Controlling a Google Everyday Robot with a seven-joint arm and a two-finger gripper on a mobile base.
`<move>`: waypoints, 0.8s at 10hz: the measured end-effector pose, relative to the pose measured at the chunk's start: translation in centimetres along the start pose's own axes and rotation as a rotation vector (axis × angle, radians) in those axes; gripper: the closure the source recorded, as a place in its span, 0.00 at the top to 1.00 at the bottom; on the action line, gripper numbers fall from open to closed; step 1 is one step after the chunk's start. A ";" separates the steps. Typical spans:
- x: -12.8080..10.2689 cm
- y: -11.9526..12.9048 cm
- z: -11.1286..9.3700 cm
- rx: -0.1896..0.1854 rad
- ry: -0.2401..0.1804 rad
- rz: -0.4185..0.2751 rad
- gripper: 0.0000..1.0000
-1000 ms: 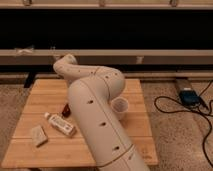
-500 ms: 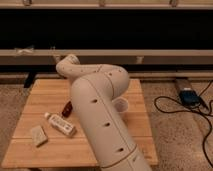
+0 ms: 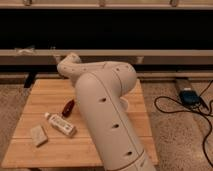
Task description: Push the eraser across the table
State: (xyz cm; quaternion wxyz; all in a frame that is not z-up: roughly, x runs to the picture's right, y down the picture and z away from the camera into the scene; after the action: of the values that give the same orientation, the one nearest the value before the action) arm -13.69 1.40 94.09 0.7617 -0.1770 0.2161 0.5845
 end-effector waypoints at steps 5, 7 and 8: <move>0.4 -0.2 -1.1 -0.119 -0.072 0.001 0.07; 0.4 0.5 -1.2 -0.127 -0.070 -0.003 0.25; 0.5 0.2 -1.2 -0.126 -0.070 0.000 0.35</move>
State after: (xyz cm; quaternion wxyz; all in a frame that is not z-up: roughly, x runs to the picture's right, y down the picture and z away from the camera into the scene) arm -13.93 1.22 92.87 0.7562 -0.2042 0.1522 0.6027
